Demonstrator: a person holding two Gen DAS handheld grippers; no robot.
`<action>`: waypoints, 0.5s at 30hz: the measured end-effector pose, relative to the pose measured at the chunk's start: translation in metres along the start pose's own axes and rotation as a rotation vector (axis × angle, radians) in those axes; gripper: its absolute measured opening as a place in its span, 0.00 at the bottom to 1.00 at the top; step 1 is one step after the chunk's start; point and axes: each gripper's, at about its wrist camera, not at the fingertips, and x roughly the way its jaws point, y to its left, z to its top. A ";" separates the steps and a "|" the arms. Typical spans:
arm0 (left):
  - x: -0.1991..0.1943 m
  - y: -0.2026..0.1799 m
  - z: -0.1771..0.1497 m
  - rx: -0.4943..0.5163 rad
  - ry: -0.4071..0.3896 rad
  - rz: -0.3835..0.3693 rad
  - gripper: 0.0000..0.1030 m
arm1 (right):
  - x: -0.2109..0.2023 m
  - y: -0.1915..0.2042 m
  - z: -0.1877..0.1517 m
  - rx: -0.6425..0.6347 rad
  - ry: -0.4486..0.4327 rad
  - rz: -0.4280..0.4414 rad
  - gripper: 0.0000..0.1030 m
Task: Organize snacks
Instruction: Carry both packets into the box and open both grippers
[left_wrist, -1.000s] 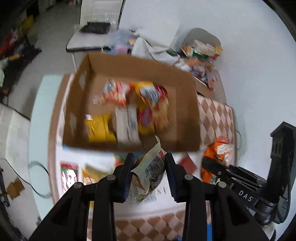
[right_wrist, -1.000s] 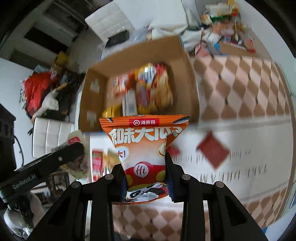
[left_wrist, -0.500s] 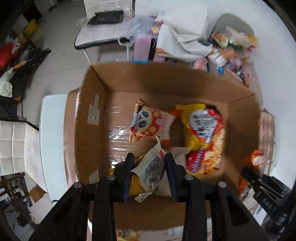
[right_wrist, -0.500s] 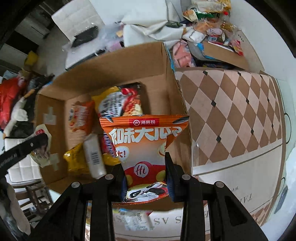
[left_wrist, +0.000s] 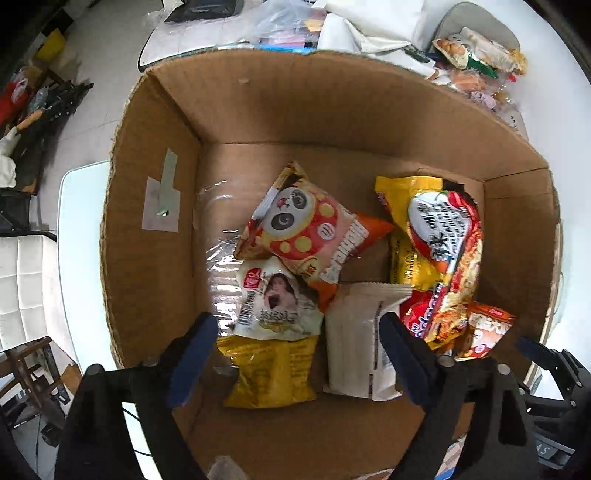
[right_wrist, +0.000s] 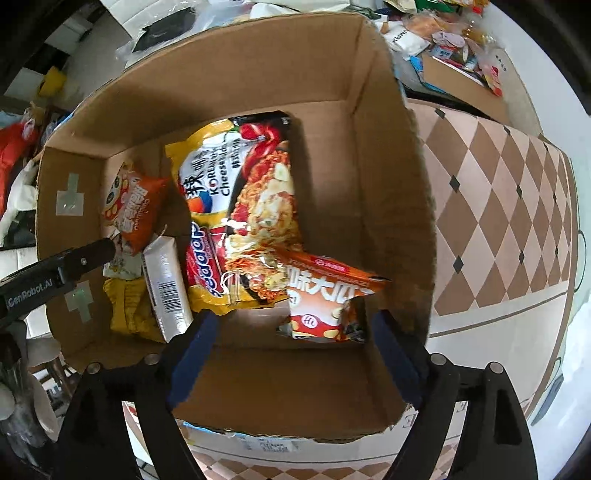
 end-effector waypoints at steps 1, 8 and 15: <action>-0.004 0.000 -0.002 -0.003 -0.009 -0.003 0.87 | -0.001 0.002 0.000 -0.005 -0.004 0.000 0.88; -0.035 -0.009 -0.029 0.007 -0.086 -0.035 0.90 | -0.023 0.009 -0.010 -0.037 -0.075 -0.004 0.92; -0.083 -0.017 -0.071 0.030 -0.260 0.045 0.90 | -0.061 0.017 -0.036 -0.071 -0.218 -0.019 0.92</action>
